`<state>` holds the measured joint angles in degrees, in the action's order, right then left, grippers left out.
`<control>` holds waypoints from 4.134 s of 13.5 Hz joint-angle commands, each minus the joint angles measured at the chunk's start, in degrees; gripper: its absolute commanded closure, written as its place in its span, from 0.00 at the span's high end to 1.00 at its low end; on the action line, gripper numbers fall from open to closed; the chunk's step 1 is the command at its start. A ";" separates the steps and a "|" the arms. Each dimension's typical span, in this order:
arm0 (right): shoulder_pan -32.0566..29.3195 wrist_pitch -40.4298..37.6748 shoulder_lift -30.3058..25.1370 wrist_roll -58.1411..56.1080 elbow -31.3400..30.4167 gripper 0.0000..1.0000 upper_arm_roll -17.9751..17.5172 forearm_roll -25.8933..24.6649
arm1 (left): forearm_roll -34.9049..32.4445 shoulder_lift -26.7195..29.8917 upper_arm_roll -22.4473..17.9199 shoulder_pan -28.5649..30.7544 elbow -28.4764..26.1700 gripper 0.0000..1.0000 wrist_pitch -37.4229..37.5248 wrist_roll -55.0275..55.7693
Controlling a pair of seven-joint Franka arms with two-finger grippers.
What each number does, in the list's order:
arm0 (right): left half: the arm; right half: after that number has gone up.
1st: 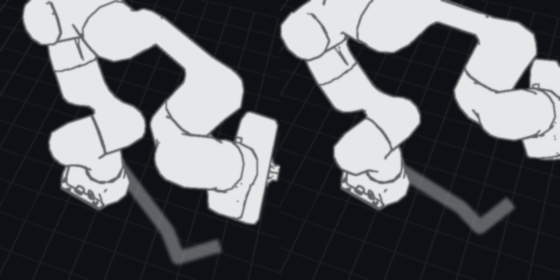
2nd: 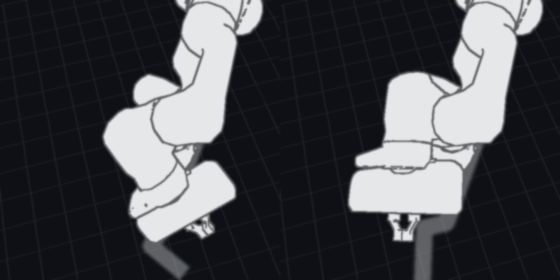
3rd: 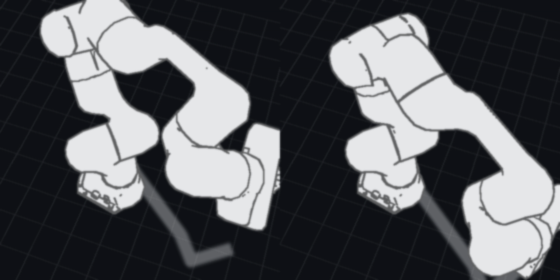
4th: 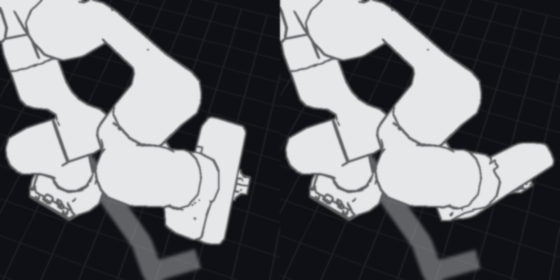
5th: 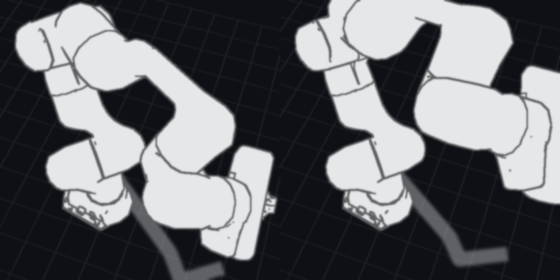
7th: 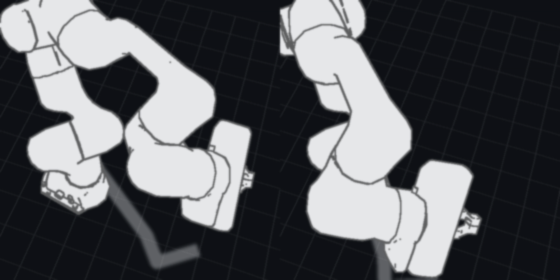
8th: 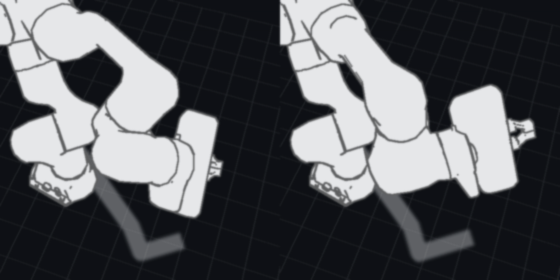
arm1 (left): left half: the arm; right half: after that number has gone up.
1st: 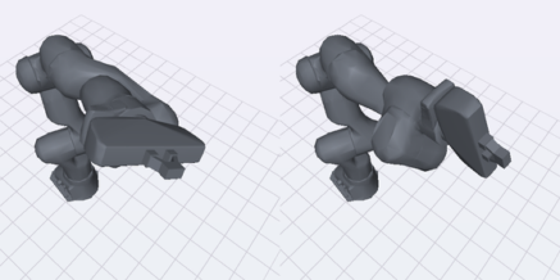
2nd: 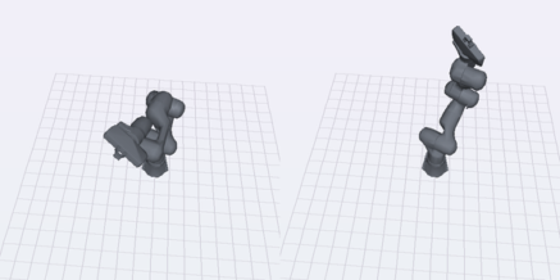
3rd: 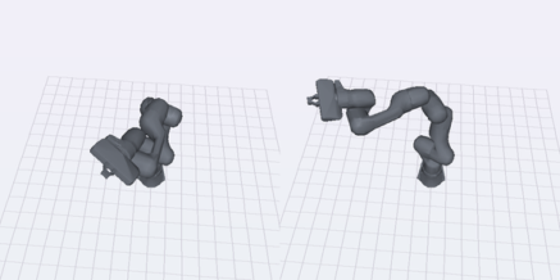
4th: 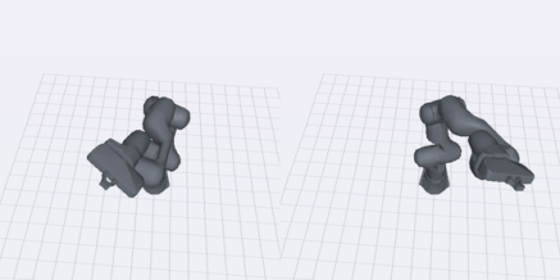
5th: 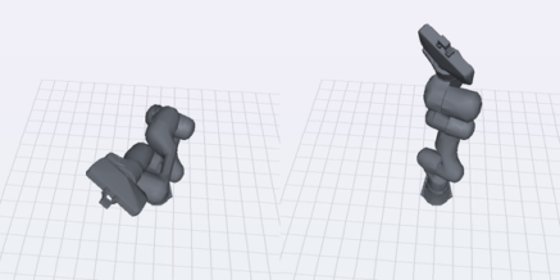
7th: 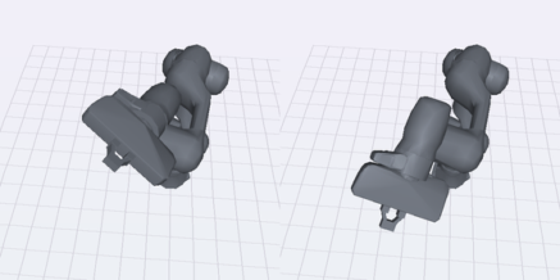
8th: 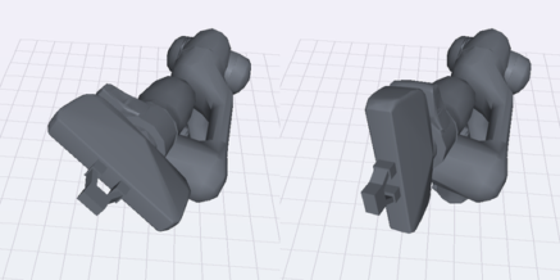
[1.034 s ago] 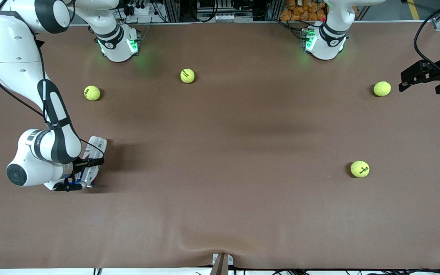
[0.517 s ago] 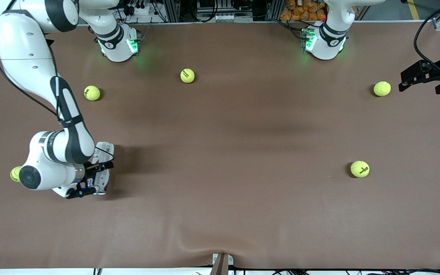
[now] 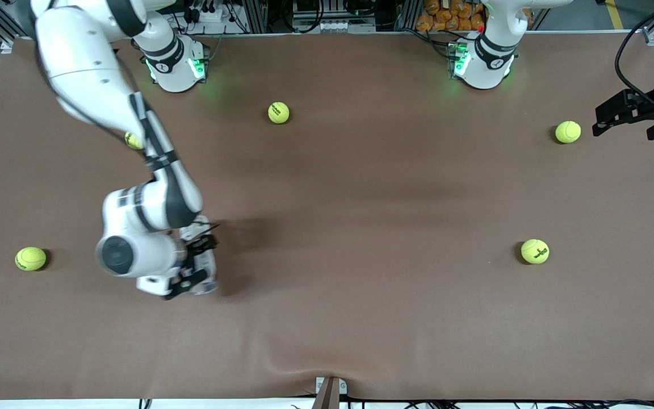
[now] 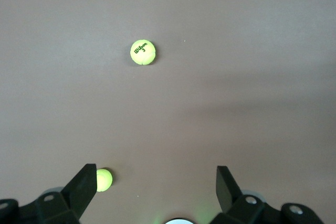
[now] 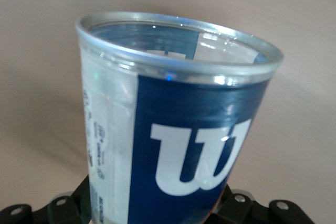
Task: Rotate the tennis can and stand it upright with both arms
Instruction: 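Drag the can with the right gripper toward the table middle, then release the can and withdraw the right gripper while the left gripper approaches, then move the left gripper toward the can's open end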
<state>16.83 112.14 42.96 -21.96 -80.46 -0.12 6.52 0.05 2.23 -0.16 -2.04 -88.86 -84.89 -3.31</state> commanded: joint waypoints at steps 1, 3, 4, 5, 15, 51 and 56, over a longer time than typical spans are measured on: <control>5.99 -0.17 -1.12 -4.41 0.12 0.87 0.65 0.60 | 0.48 0.40 -0.02 0.20 0.09 1.00 0.69 -1.26; 11.62 0.35 -1.04 -4.15 1.70 0.87 0.82 0.17 | 0.48 0.32 -0.02 0.28 0.09 1.00 0.69 -1.26; 14.43 1.40 -0.78 -4.15 1.97 0.87 1.08 -0.44 | 0.48 0.31 -0.02 0.20 0.09 1.00 0.69 -1.26; 16.55 3.94 -0.69 -4.15 1.97 0.87 1.09 -1.67 | 0.48 0.31 -0.02 0.20 0.09 1.00 0.69 -1.26; 32.64 15.21 4.14 -7.58 2.06 0.87 1.17 -24.00 | 1.80 -1.00 -0.11 0.37 0.18 1.00 0.69 -0.91; -13.72 -23.52 -27.83 8.51 0.83 1.00 0.56 -5.64 | 53.65 -25.35 -0.02 7.05 -8.42 1.00 -0.97 -18.29; -18.40 -27.42 -41.44 11.41 -7.58 1.00 0.65 -5.64 | 57.61 -25.00 2.17 6.79 -15.46 1.00 -5.63 -24.28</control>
<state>1.17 83.55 9.02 -12.56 -79.55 1.79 -0.12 56.27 -24.53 1.05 4.62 -101.47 -88.79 -26.08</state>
